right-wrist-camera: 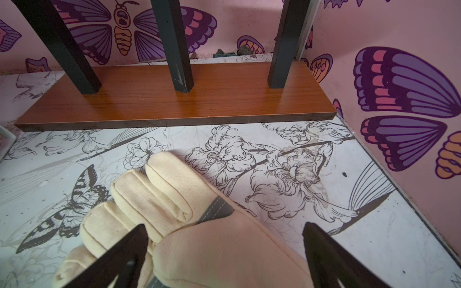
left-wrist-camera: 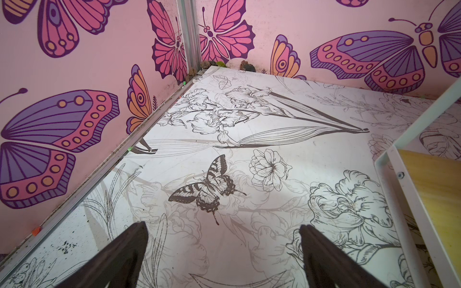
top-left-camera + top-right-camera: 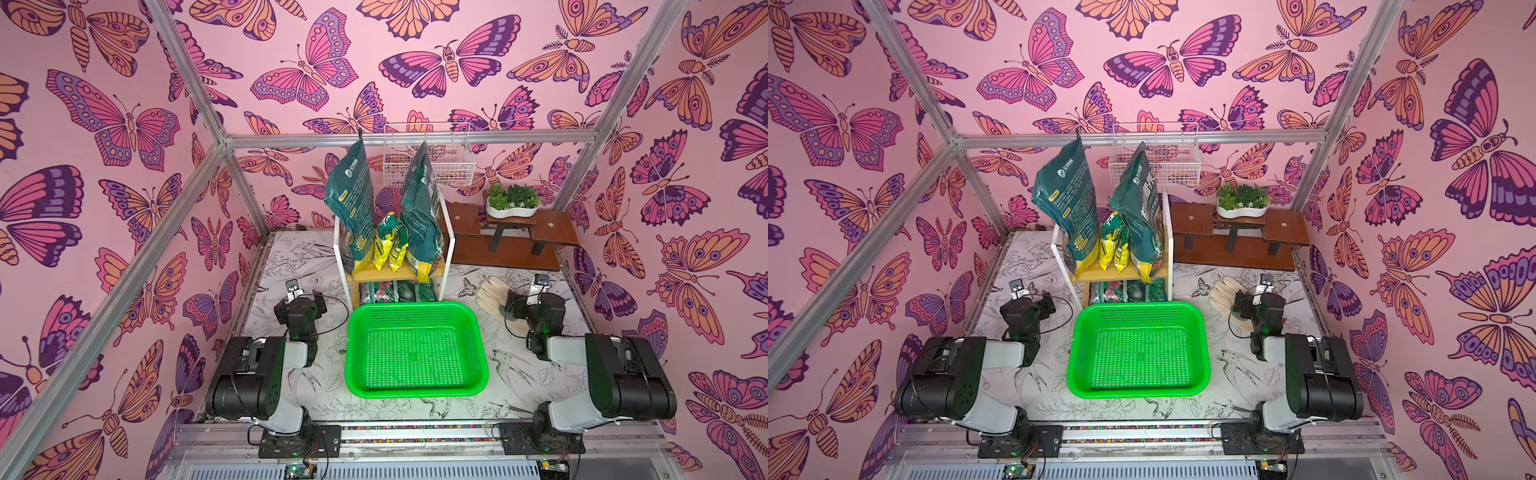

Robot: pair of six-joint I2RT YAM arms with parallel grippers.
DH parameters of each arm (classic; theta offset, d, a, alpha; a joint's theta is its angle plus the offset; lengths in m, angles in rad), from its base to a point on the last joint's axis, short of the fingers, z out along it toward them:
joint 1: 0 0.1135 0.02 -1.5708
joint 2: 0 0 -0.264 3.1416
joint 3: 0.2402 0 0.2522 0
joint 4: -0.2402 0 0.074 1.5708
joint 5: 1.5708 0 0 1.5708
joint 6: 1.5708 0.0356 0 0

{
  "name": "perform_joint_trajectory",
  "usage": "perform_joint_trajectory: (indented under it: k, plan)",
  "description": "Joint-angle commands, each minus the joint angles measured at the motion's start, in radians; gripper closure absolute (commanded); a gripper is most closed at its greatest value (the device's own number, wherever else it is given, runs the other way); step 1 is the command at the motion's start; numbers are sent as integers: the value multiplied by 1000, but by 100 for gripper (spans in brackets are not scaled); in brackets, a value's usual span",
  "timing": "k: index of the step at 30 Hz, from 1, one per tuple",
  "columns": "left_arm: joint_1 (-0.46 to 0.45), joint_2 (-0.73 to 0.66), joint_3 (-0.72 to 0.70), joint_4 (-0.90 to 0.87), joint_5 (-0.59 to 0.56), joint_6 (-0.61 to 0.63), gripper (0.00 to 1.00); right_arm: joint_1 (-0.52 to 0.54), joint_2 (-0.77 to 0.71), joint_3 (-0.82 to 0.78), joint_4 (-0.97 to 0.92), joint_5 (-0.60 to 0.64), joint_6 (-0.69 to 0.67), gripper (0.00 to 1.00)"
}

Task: Take down the fertilizer bag from the shelf
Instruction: Move the storage box to the center of the board.

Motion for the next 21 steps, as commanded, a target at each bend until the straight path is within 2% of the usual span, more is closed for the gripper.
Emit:
perform_joint_trajectory:
  k: [1, 5, 10, 16, 17, 19, 21]
  plan:
    - [-13, -32, 6, -32, -58, -6, 0, -5, -50, 29, -40, -7, 1, 1]
    - [-44, -42, -13, -5, -91, 16, 0, -5, -186, 142, -367, 10, 13, 0]
    - [-57, -27, -24, 61, -112, 27, 0, -2, -308, 266, -602, 11, 110, 2]
    - [-57, -34, -51, 85, -99, 42, 0, 29, -321, 530, -1067, 7, 176, 5]
    - [-68, -70, -47, 40, -127, 60, 0, 46, -316, 574, -1151, -3, 185, 7]
    - [-74, -199, 55, -238, -150, 43, 0, 102, -316, 632, -1276, 4, 185, 9]
    - [-70, -294, 138, -431, -146, 48, 0, 175, -335, 639, -1336, 60, 188, 9]
